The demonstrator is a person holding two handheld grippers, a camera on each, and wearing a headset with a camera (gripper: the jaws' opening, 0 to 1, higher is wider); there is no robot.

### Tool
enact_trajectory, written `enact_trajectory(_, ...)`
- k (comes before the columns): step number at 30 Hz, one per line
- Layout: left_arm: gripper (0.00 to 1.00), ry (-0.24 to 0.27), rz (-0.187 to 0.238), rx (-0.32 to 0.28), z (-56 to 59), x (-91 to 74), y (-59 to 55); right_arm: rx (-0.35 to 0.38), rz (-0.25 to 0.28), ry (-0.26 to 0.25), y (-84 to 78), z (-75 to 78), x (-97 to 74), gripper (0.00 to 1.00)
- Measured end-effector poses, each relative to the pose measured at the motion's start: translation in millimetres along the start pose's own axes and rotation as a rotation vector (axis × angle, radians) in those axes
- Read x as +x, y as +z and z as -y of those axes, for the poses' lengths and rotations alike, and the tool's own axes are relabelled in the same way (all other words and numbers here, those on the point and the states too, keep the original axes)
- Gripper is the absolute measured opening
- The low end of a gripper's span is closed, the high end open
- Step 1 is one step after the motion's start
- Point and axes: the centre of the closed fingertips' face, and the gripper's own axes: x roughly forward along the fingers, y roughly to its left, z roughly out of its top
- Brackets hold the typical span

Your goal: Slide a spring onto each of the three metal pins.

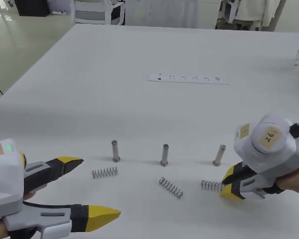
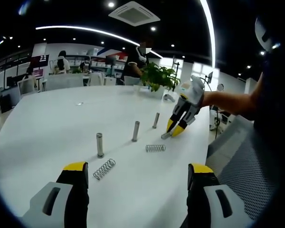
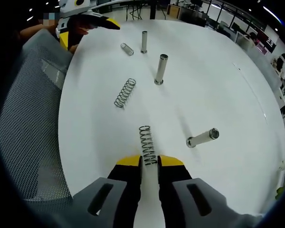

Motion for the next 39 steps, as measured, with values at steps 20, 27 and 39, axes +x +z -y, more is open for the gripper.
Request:
enact_trajectory(20,0.77,-0.033,-0.011,0.013,4.4,2.3,-0.5,0.012,-0.002,0.003,1.0,-1.8,-1.3,0.08)
enact_trajectory(27,0.77,-0.048,-0.025,0.033,5.6,5.0,-1.2,0.018,0.013,0.001,5.4,-4.0,-5.8,0.08)
enact_trajectory(39,0.7,-0.097,-0.052,0.075,11.0,12.6,-0.3,0.015,0.022,0.0,11.9,-7.4,-11.6,0.08)
